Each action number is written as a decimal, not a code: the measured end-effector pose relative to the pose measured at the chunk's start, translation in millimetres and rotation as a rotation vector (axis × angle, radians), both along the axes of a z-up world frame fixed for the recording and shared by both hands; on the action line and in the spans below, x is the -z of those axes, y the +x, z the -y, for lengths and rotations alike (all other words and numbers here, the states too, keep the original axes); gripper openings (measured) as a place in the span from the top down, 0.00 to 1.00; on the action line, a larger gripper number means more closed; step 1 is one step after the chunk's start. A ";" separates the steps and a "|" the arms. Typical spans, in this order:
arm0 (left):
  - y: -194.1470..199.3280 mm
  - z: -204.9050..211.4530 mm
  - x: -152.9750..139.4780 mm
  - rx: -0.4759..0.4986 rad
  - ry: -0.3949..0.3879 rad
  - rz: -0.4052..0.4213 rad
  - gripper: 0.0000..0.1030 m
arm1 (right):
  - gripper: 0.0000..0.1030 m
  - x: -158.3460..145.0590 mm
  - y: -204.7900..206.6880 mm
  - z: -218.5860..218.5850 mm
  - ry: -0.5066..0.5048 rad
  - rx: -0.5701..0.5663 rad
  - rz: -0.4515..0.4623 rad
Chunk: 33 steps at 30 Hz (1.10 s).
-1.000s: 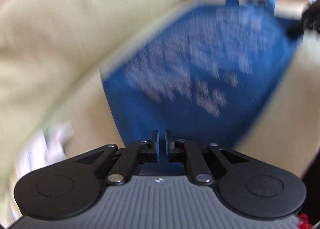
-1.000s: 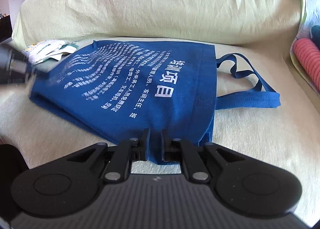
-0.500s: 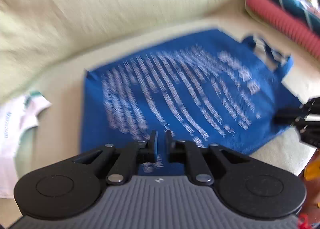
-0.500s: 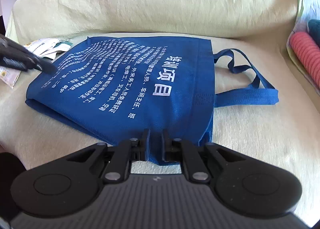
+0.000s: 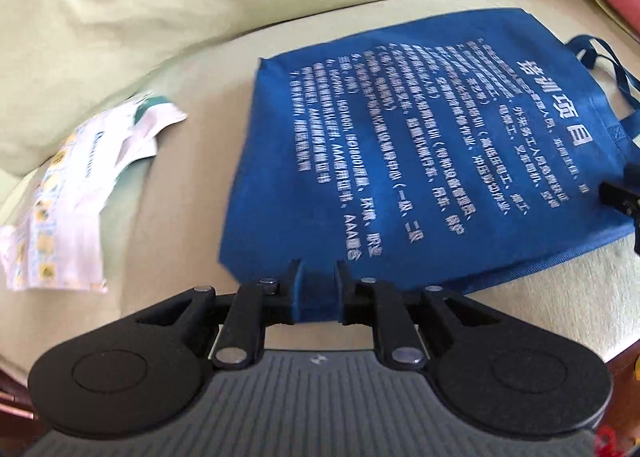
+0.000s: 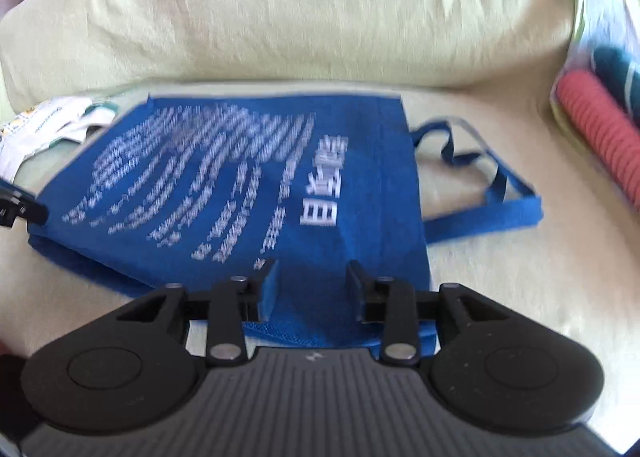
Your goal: Fold shopping bag
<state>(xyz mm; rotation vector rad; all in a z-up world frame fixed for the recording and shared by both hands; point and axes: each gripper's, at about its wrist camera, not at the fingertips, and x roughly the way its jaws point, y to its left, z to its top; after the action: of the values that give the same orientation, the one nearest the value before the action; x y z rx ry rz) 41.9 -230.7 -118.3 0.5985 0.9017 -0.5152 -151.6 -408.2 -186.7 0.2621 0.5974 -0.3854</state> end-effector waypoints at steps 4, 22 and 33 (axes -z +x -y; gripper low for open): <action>-3.9 -7.4 -6.2 -0.005 -0.013 0.011 0.80 | 0.69 -10.3 3.5 -6.2 -0.044 0.008 0.017; 14.8 -54.0 -36.4 0.037 -0.095 0.100 0.55 | 0.69 -25.4 -13.4 -20.3 -0.066 -0.011 0.085; 34.3 -58.4 -28.7 0.052 -0.108 0.021 0.45 | 0.64 -43.2 -4.1 -8.5 -0.031 -0.083 0.024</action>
<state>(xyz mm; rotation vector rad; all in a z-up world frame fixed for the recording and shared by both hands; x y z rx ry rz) 76.1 -172.3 -89.6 0.5295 0.8347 -0.5997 -155.7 -399.7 -143.5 0.2113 0.5766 -0.3104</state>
